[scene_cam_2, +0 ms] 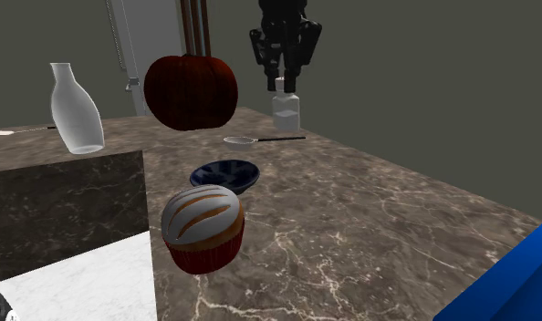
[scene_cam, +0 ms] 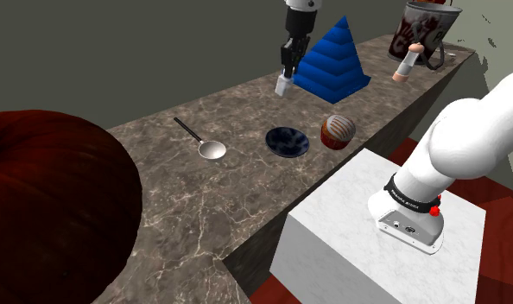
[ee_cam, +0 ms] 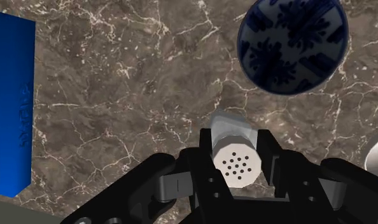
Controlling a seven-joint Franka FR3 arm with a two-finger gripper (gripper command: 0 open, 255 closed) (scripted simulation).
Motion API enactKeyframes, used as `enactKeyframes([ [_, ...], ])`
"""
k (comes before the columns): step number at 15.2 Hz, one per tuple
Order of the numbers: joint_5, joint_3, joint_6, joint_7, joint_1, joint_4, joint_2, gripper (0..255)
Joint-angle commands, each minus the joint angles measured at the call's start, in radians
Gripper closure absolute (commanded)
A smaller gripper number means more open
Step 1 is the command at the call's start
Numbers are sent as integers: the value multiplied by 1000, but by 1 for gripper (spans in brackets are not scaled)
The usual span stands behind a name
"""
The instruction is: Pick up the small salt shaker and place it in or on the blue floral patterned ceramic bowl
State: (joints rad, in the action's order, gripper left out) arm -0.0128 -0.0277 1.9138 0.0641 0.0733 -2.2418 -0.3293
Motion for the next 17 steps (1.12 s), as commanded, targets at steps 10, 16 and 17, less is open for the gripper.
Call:
enactKeyframes([
  [10,-75,-125,-63,-170,85,-173,-240,255],
  [16,-79,-131,21,-169,87,-245,-228,255],
  [17,-80,-132,35,-169,87,-256,-226,255],
])
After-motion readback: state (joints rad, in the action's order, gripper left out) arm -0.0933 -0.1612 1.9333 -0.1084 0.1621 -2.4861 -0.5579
